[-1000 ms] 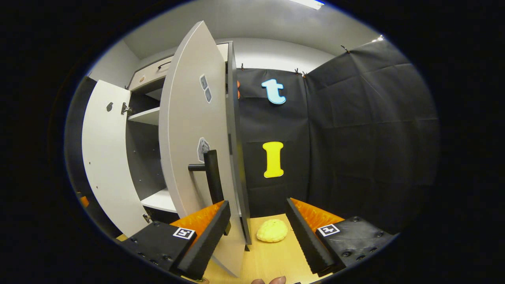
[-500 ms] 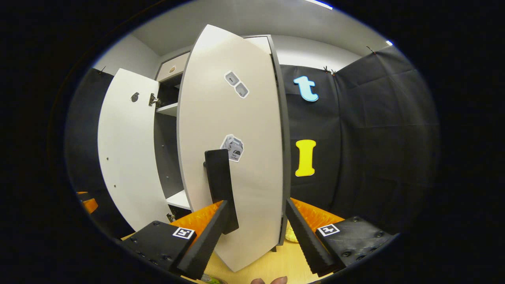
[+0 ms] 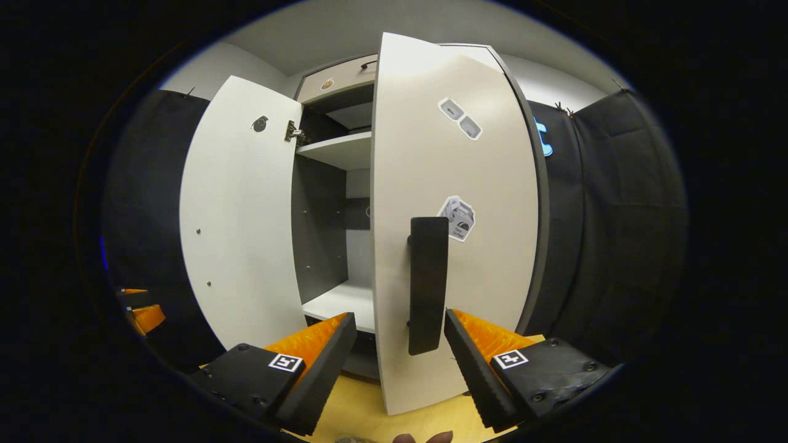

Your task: Grasp the bottle in the cabinet with the left hand and place it on the coaster, then close the right door with the right hand and the left door with the left hand.

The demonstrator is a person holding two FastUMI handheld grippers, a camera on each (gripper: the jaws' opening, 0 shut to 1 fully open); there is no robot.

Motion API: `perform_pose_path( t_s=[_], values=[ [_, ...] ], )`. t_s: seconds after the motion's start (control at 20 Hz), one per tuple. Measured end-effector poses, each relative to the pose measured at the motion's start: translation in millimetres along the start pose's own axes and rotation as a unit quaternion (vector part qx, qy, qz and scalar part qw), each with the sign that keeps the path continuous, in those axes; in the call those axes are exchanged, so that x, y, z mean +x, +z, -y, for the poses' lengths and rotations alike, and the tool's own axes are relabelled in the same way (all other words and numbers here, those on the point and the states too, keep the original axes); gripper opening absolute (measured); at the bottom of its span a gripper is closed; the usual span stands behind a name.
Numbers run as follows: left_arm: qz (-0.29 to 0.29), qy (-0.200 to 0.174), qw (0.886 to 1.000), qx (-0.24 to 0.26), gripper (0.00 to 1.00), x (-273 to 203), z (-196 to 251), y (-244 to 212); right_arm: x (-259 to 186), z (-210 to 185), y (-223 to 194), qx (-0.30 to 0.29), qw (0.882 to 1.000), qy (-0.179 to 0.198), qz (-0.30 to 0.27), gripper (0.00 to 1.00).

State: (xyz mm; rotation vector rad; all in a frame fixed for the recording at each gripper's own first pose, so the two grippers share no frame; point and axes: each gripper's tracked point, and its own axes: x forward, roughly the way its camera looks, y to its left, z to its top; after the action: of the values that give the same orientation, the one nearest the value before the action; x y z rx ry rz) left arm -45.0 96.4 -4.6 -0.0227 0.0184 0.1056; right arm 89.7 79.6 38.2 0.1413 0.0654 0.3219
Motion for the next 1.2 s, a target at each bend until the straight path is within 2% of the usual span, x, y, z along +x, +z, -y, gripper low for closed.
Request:
perform_pose_path(
  t_s=[0.2,0.35,0.55,0.7,0.8,0.95,1.0,1.2],
  values=[
    [0.009,0.002,1.000,0.010,0.95,22.3,-12.3,10.7,-10.2,-9.5,-3.0,0.025,1.000,0.000,-0.009,0.96],
    [0.022,0.020,0.999,0.017,0.95,44.7,-35.4,22.7,-17.1,-10.9,2.1,0.032,0.999,-0.005,-0.003,0.96],
    [0.033,0.032,0.999,0.000,0.94,84.6,-58.8,37.5,-32.0,-2.5,7.9,0.028,0.999,-0.020,0.005,0.96],
    [0.038,0.039,0.999,0.008,0.95,114.5,-72.5,45.4,-39.4,7.8,6.9,0.024,0.999,-0.036,0.005,0.96],
    [0.031,0.034,0.999,0.010,0.94,130.9,-75.4,42.6,-44.0,15.6,6.0,0.026,0.999,-0.045,0.003,0.96],
    [0.028,0.009,0.999,0.016,0.92,139.3,-66.2,43.6,-50.6,29.4,5.0,0.023,0.998,-0.060,0.001,0.96],
    [0.027,0.007,1.000,0.014,0.95,138.7,-61.6,41.1,-51.7,33.8,4.8,0.025,0.998,-0.065,0.000,0.96],
    [0.025,0.004,1.000,-0.003,0.92,137.3,-54.5,38.7,-59.6,42.4,6.2,0.037,0.997,-0.074,0.006,0.98]
  ],
)
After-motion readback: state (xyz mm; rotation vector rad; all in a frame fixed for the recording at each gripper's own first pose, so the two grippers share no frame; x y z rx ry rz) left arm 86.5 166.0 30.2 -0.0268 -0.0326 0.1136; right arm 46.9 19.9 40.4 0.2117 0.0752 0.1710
